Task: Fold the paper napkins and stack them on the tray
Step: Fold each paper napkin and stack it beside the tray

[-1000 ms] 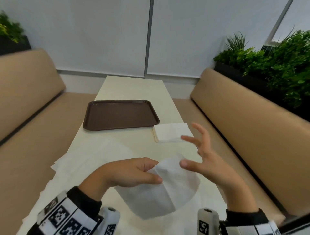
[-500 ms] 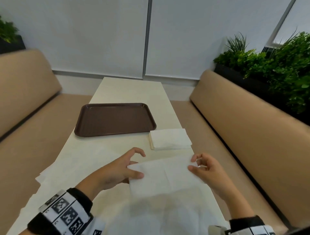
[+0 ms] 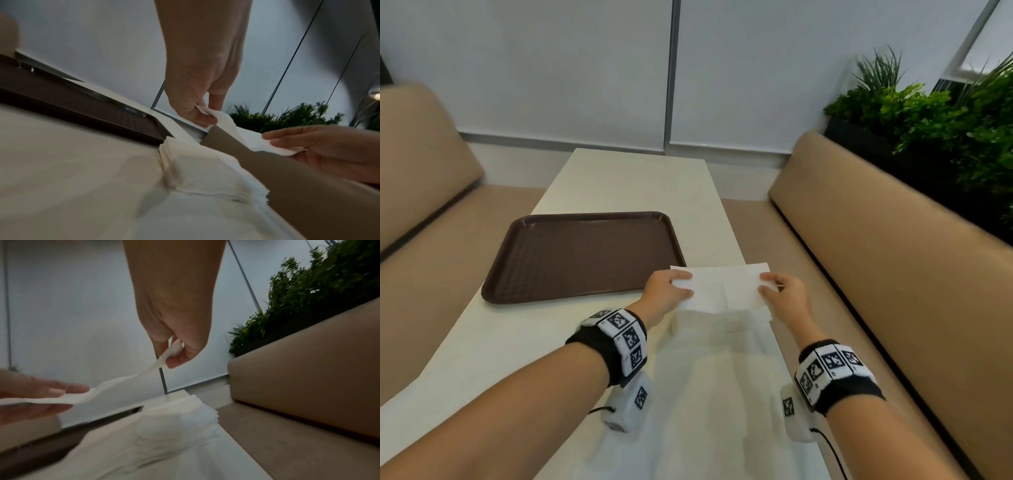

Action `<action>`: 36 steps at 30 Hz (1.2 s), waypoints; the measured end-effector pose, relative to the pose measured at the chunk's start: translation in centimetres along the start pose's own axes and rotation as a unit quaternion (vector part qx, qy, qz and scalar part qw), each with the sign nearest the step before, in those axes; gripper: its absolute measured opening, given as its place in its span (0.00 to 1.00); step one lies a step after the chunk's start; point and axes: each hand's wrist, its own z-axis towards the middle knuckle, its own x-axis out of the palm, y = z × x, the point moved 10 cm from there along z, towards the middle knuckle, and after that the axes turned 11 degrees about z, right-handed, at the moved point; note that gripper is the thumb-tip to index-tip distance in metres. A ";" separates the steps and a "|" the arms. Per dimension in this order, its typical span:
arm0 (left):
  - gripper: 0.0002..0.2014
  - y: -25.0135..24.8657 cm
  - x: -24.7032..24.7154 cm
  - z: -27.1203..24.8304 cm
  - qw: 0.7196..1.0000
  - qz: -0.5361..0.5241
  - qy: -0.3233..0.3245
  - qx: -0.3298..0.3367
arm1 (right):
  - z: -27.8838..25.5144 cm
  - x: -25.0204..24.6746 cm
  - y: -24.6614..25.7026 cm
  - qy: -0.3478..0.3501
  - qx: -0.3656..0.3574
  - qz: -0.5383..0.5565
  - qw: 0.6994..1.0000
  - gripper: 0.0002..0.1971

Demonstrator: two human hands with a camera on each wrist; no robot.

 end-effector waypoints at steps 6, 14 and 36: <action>0.21 4.0 2.1 3.5 0.991 0.130 -0.024 -0.024 | 3.5 3.4 -3.3 0.027 -0.008 -0.154 0.988 0.14; 0.24 5.1 4.1 3.2 0.953 0.302 -0.001 0.007 | 2.5 5.6 -5.9 0.073 0.008 -0.341 0.937 0.17; 0.09 9.1 -9.8 -23.8 0.998 -0.060 0.019 -0.025 | -26.2 4.0 -6.4 0.216 0.105 -0.411 0.879 0.34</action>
